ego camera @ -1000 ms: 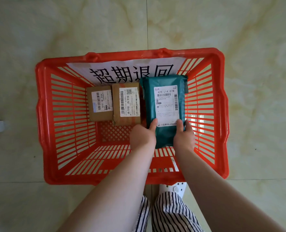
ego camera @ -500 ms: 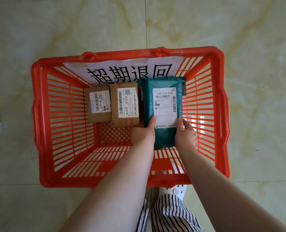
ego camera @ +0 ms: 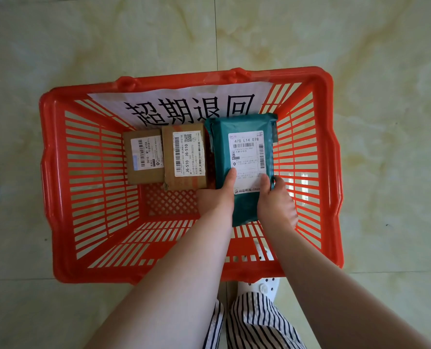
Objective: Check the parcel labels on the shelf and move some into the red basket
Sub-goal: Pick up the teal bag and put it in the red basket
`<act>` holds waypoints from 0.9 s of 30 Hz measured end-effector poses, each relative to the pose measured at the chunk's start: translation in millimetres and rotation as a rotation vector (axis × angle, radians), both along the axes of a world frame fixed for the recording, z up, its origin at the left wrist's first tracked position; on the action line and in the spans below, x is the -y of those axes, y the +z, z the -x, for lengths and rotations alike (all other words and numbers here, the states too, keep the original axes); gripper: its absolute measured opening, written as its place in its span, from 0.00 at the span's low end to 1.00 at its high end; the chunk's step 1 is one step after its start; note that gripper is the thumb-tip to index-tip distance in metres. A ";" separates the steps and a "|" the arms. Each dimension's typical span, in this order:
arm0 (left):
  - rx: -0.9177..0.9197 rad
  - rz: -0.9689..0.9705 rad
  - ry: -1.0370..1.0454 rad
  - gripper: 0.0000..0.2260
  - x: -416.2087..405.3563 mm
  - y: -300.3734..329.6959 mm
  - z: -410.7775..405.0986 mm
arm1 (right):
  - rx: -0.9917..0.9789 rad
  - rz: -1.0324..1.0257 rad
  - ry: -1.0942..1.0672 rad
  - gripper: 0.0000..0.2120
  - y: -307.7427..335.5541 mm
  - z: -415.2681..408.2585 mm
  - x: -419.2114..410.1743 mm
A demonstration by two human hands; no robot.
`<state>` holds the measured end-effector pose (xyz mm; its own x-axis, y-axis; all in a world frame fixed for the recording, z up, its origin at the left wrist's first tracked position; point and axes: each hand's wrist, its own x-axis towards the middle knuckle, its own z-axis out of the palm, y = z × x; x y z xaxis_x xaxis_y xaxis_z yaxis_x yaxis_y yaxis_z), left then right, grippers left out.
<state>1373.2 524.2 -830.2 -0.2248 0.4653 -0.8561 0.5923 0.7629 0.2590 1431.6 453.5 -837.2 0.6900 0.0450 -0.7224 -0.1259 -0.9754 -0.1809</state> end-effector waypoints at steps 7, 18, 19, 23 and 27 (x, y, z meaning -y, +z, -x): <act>-0.011 0.006 -0.055 0.35 0.5 0.9 1.3 | 0.037 0.028 0.020 0.24 1.5 -0.3 -0.2; -0.018 0.015 -0.083 0.34 -0.1 -3.8 2.7 | 0.064 0.040 0.025 0.22 1.1 -3.6 -0.5; -0.020 0.013 -0.084 0.34 0.1 -3.4 2.8 | 0.063 0.041 0.022 0.22 1.3 -3.9 -0.3; -0.018 0.022 -0.091 0.34 -1.8 -2.1 2.6 | 0.062 0.049 0.025 0.23 4.1 -4.2 0.9; -0.025 0.035 -0.115 0.33 -4.4 -0.7 3.1 | 0.071 0.078 0.044 0.24 6.4 -2.4 -1.0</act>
<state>1370.1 528.6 -830.9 -0.1927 0.4592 -0.8672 0.6825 0.6977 0.2178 1434.0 454.5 -830.9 0.7382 0.0214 -0.6743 -0.0725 -0.9912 -0.1108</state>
